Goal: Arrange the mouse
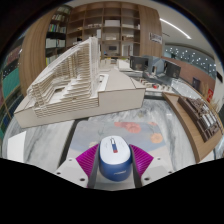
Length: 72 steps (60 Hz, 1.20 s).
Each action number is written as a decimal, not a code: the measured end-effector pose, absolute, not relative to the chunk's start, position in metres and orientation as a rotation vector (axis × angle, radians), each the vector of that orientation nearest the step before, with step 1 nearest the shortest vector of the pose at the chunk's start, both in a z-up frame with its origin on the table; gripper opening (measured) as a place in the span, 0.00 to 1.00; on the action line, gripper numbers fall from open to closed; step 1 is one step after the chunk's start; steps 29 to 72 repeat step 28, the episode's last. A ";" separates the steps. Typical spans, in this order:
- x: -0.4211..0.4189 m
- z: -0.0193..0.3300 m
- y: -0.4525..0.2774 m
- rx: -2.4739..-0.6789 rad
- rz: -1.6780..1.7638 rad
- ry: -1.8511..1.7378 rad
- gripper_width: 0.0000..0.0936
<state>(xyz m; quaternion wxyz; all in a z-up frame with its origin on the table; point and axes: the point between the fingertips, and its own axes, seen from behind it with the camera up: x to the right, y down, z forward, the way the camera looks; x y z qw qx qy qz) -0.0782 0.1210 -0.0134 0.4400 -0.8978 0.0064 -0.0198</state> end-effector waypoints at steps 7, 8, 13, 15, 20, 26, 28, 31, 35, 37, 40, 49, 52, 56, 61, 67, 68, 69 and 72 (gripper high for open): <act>-0.076 -0.011 0.105 -2.292 0.019 0.111 0.89; -0.077 -0.006 0.103 -2.285 0.041 0.121 0.86; -0.081 0.021 0.081 -2.247 0.125 0.139 0.90; -0.081 0.032 0.069 -2.232 0.144 0.136 0.89; -0.073 0.058 0.032 -2.193 0.182 0.135 0.89; -0.058 0.080 -0.011 -2.151 0.244 0.127 0.89; -0.048 0.084 -0.022 -2.138 0.255 0.150 0.88; -0.048 0.084 -0.022 -2.138 0.255 0.150 0.88; -0.048 0.084 -0.022 -2.138 0.255 0.150 0.88; -0.048 0.084 -0.022 -2.138 0.255 0.150 0.88; -0.048 0.084 -0.022 -2.138 0.255 0.150 0.88; -0.048 0.084 -0.022 -2.138 0.255 0.150 0.88; -0.048 0.084 -0.022 -2.138 0.255 0.150 0.88; -0.048 0.084 -0.022 -2.138 0.255 0.150 0.88; -0.048 0.084 -0.022 -2.138 0.255 0.150 0.88; -0.048 0.084 -0.022 -2.138 0.255 0.150 0.88; -0.048 0.084 -0.022 -2.138 0.255 0.150 0.88; -0.048 0.084 -0.022 -2.138 0.255 0.150 0.88; -0.048 0.084 -0.022 -2.138 0.255 0.150 0.88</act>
